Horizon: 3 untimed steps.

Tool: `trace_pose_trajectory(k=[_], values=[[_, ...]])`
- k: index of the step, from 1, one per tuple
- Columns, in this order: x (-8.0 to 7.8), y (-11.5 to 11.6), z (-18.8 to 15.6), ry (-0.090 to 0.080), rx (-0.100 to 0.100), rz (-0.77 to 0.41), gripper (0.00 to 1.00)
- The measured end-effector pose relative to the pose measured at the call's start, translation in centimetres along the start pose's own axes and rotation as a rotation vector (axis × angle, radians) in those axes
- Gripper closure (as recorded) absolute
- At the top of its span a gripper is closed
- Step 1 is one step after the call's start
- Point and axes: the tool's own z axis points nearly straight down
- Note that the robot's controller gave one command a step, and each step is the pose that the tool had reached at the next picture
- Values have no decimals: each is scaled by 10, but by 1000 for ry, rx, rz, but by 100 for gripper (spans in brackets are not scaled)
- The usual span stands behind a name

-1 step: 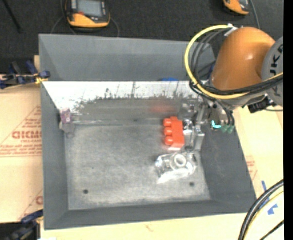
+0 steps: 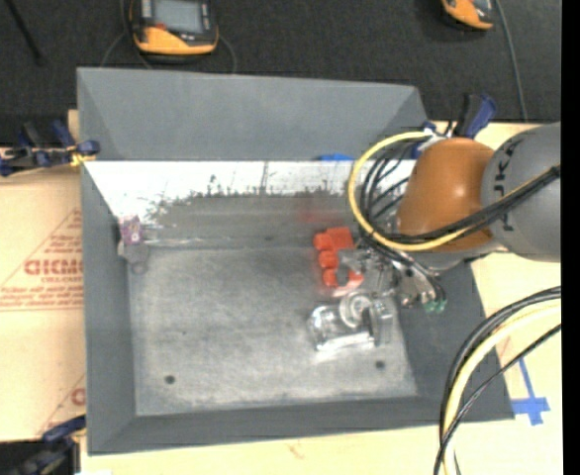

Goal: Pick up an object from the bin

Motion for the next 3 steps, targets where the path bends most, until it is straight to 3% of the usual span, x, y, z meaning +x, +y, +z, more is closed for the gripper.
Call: trace_pose_trajectory(k=[1,2,3], values=[[0,-1,-1,5,1,-2,100],[3,-6,-78,-2,2,-316,100],[2,-31,-123,-2,3,-335,100]])
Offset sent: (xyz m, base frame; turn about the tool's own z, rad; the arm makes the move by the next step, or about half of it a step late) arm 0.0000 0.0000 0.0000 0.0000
